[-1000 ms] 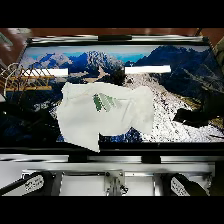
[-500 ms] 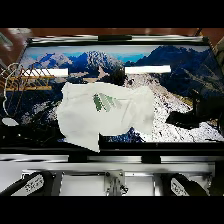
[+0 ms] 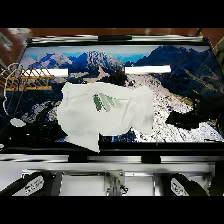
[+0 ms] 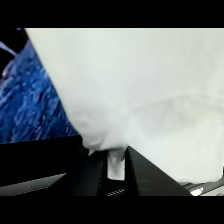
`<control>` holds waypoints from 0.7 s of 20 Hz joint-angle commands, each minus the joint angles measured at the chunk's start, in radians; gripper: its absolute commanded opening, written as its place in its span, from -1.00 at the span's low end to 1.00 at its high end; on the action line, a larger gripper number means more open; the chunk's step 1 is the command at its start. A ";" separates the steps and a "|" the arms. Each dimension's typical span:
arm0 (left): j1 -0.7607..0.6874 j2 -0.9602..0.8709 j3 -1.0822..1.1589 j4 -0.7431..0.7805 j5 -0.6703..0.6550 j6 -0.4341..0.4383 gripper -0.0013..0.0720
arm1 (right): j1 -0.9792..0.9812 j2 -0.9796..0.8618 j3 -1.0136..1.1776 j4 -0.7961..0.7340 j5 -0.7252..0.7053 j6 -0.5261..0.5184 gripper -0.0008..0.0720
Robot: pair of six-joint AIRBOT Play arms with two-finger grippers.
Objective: Fold the shirts.
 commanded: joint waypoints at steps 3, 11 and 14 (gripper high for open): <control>-0.017 0.000 0.000 -0.005 0.032 0.005 -0.89 | 0.001 0.000 -0.135 -0.005 -0.011 0.017 0.61; -0.017 0.002 0.002 -0.005 -0.029 0.053 -0.89 | 0.070 -0.114 -0.266 0.179 0.192 0.005 0.61; -0.017 0.002 0.030 -0.005 -0.050 0.053 -0.89 | 0.138 -0.138 -0.266 0.222 0.297 0.010 0.61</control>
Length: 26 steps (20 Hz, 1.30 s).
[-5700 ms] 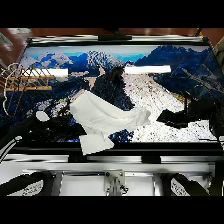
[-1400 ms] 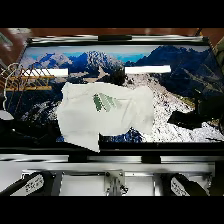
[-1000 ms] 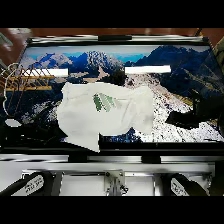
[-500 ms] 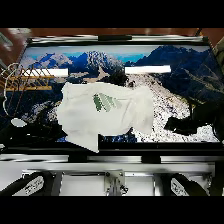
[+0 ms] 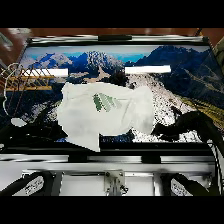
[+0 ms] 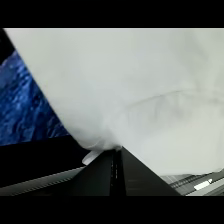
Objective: Fold the shirts.
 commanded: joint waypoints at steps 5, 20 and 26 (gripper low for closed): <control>0.000 0.007 0.093 -0.019 -0.024 0.010 -0.89 | 0.072 -0.043 -0.008 0.068 0.180 0.033 0.61; 0.000 0.080 0.514 -0.044 -0.129 0.005 -0.90 | 0.071 0.113 0.309 0.237 0.069 -0.194 -0.79; 0.000 0.279 1.202 -0.042 0.070 0.005 -0.90 | 0.071 0.412 0.898 0.002 0.365 -0.210 -0.79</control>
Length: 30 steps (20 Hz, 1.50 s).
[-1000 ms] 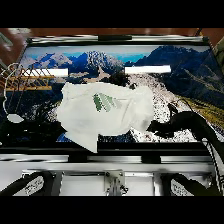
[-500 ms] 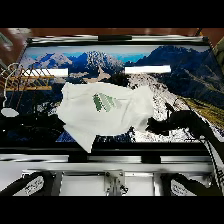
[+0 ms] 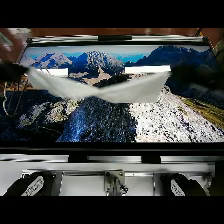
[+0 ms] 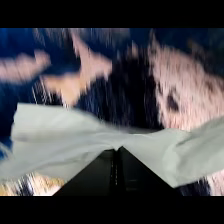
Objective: Fold the shirts.
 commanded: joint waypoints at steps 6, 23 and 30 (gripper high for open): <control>0.000 0.170 0.644 0.104 0.183 -0.198 -0.90 | 0.000 0.256 0.495 -0.430 0.046 0.111 -0.79; -0.013 -0.001 0.061 0.165 -0.150 -0.208 -0.90 | 0.000 -0.167 0.384 -0.653 -0.610 0.288 -0.79; -0.134 -0.522 0.073 0.164 0.185 -0.178 -0.89 | 0.000 -0.661 0.295 -0.567 -0.112 0.358 -0.79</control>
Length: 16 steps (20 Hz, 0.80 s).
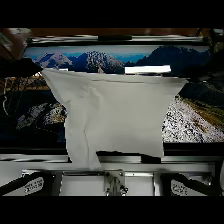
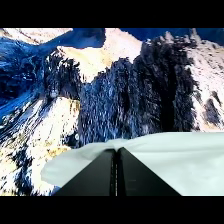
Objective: Fold the shirts.
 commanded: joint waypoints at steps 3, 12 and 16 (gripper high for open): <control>-0.050 -0.367 0.086 -0.034 0.298 0.010 -0.89 | 0.000 -0.300 -0.019 0.079 0.473 0.063 -0.79; -0.095 -0.572 0.119 -0.193 0.608 0.010 -0.89 | 0.000 -0.431 -0.019 0.080 0.871 0.115 -0.79; -0.108 -0.619 0.119 -0.193 0.610 0.010 -0.89 | 0.000 -0.478 -0.019 0.081 0.850 0.146 -0.79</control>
